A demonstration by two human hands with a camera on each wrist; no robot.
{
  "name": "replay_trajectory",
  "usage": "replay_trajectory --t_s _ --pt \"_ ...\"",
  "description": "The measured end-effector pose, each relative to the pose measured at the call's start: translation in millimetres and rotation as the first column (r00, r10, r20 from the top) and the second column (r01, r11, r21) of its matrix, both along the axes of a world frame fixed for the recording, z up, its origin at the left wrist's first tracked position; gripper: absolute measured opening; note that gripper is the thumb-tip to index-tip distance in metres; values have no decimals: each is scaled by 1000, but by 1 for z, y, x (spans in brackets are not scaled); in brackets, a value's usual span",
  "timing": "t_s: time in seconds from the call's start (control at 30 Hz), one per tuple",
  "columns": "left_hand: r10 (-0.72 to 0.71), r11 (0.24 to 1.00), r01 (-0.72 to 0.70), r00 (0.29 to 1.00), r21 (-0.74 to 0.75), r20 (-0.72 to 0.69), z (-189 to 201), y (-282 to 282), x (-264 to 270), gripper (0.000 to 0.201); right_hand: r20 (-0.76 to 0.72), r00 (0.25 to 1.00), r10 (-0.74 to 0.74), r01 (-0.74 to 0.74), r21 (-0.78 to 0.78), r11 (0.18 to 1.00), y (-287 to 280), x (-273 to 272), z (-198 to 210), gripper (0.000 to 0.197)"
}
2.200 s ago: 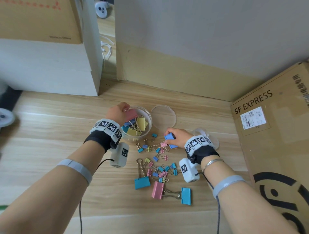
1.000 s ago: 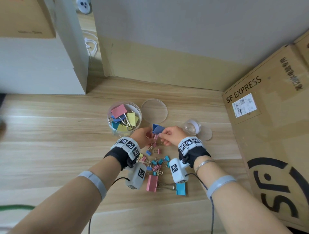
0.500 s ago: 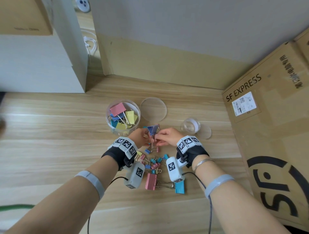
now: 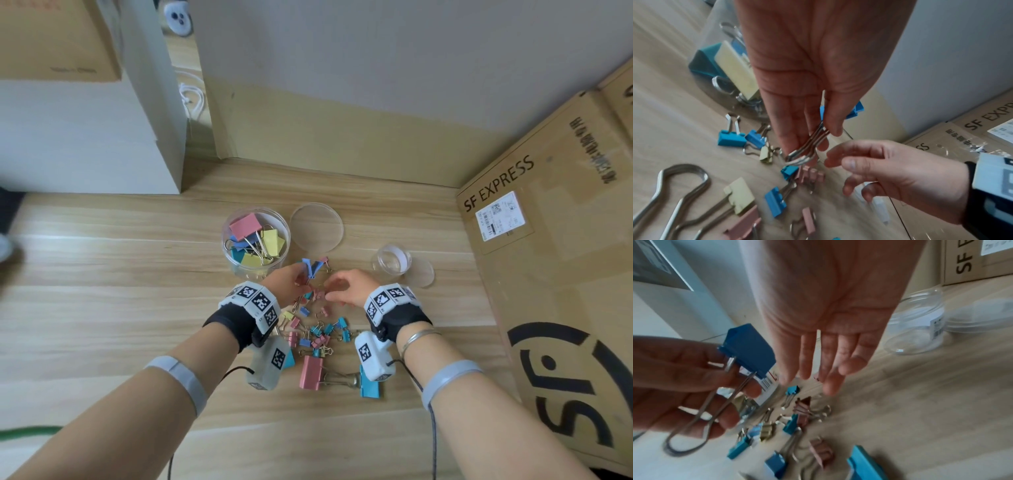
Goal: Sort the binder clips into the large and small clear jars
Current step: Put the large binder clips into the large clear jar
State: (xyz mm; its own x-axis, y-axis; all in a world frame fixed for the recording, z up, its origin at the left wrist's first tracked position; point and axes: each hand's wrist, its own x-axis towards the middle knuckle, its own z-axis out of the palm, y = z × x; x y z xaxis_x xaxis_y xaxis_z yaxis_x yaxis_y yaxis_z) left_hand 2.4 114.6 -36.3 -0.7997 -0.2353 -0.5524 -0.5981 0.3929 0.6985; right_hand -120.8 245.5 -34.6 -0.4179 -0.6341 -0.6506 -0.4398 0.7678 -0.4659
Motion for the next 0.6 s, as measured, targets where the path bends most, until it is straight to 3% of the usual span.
replay_trajectory --t_s 0.07,0.1,0.2,0.27,0.33,0.43,0.53,0.6 --pt "-17 1000 17 1000 -26 -26 9 -1 1 12 -76 995 -60 53 -86 995 -3 -1 5 38" --pt "-17 999 15 999 -38 -43 13 -3 1 10 -30 991 -132 125 -170 977 -6 -2 9 35" --pt "37 997 -43 994 -63 -102 25 -11 -1 14 270 928 -258 339 -321 884 -20 -2 27 31" --pt "156 985 -165 975 -43 -156 32 -17 -2 18 369 897 -244 370 -324 870 -33 1 37 35" --pt "298 950 -310 931 -29 -213 37 -22 -1 29 360 905 -225 344 -311 886 -49 6 41 42" --pt "395 911 -413 873 -3 -286 38 -31 3 40 284 941 -185 279 -338 899 -71 17 43 39" --pt "518 855 -491 810 163 -274 43 -45 12 40 283 930 -234 326 -341 882 -89 16 48 31" --pt "597 799 -588 749 127 -287 45 -59 17 26 259 931 -257 334 -321 886 -100 14 51 27"
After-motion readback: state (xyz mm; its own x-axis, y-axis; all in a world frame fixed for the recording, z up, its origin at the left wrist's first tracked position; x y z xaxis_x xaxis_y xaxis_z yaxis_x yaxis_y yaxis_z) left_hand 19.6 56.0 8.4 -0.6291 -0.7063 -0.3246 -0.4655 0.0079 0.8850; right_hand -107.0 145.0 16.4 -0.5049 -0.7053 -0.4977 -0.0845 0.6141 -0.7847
